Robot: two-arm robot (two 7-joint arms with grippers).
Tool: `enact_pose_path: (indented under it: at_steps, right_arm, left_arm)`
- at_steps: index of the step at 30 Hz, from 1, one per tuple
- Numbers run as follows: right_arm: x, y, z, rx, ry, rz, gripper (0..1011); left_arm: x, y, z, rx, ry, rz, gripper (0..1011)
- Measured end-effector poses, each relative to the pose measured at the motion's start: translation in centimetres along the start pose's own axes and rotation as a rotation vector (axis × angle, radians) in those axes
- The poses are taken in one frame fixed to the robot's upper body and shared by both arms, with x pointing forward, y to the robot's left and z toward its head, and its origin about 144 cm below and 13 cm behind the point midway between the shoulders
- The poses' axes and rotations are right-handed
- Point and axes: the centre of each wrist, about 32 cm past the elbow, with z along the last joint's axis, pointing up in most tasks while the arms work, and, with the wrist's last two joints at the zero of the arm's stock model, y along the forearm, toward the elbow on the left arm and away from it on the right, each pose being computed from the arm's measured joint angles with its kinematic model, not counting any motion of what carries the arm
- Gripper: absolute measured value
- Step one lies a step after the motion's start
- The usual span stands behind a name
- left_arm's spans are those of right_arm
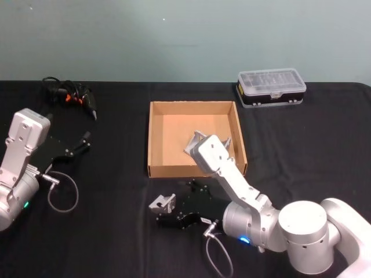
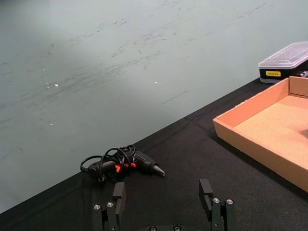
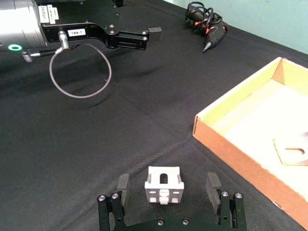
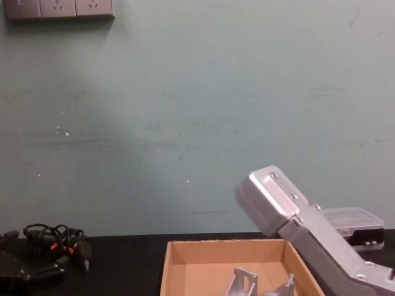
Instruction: Use one hand to pick up the angle iron from the table and place it into the box.
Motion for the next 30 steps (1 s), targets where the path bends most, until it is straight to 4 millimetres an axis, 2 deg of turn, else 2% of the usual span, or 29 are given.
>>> enact_pose_path:
  at_steps: [12, 27, 30]
  right_arm:
    - [0.0, 1.3, -0.1, -0.001, 0.013, -0.003, 1004]
    - [-0.2, 1.9, -0.3, -0.008, 0.023, -0.002, 1004]
    - [-0.2, 1.9, -0.2, -0.013, 0.017, 0.0, 966]
  left_arm:
    - [0.0, 0.0, 0.0, 0.0, 0.0, 0.0, 1000]
    - [0.0, 0.0, 0.0, 0.0, 0.0, 0.0, 1000]
    - [0.0, 0.0, 0.0, 0.0, 0.0, 0.0, 1000]
